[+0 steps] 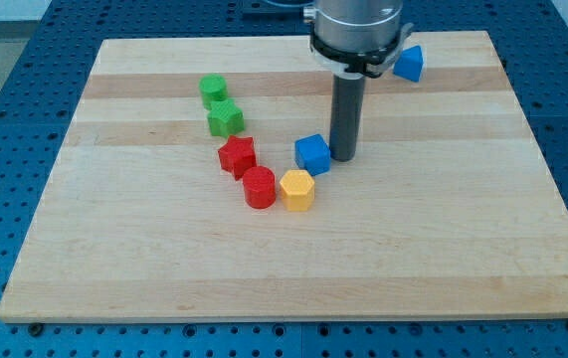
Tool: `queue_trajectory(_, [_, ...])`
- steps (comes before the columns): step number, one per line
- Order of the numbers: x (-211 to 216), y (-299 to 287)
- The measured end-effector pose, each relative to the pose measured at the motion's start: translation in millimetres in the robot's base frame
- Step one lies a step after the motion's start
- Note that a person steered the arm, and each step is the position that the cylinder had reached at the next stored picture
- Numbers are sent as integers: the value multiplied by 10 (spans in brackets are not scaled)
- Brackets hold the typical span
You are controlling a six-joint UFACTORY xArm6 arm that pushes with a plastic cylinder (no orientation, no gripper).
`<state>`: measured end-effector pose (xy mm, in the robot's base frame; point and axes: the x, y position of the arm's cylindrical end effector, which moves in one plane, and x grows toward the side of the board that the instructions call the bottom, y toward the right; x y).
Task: Move the yellow heart to the top of the blue cube
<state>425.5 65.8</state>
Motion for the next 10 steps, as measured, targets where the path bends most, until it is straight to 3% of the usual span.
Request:
queue_trajectory(1, [-159,465])
queue_trajectory(7, [-1798,374])
queue_trajectory(8, [-1796,255])
queue_trajectory(10, [-1327,48])
